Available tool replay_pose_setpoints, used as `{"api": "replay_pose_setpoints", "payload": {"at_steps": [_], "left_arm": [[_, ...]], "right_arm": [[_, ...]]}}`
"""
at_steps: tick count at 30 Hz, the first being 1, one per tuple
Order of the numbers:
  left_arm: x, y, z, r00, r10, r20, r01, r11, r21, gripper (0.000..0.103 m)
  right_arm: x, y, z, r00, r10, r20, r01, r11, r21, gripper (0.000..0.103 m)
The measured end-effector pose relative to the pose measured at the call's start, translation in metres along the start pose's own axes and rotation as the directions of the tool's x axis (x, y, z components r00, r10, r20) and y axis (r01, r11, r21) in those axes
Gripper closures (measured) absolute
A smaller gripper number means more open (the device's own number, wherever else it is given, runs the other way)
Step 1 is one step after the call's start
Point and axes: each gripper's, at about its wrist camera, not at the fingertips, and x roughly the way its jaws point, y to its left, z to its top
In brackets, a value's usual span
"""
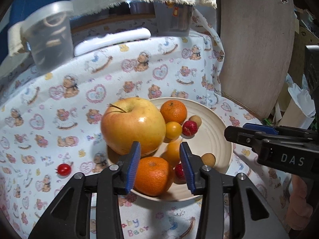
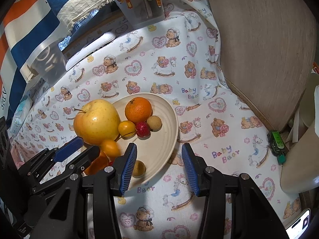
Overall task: Organize fruits
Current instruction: 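Release the citrus and red fruit on the plate with both tools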
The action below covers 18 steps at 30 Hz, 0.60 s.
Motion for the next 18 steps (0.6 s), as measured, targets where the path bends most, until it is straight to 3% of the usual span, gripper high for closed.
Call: {"api": "replay_pose_setpoints", "payload": {"at_steps": [10, 15, 18], "left_arm": [[-0.049, 0.012, -0.008, 0.989, 0.063, 0.134, -0.063, 0.998, -0.006, 0.032], [-0.072, 0.032, -0.016, 0.966, 0.139, 0.220, -0.127, 0.990, -0.067, 0.018], [-0.078, 0.045, -0.018, 0.961, 0.154, 0.229, -0.137, 0.987, -0.090, 0.006]], "right_arm": [[-0.010, 0.005, 0.000, 0.998, 0.013, 0.054, -0.012, 1.000, -0.011, 0.052], [-0.021, 0.014, -0.002, 0.993, 0.023, 0.114, -0.017, 0.999, -0.049, 0.050], [-0.026, 0.022, -0.003, 0.988, 0.022, 0.152, -0.009, 0.996, -0.085, 0.042]]}}
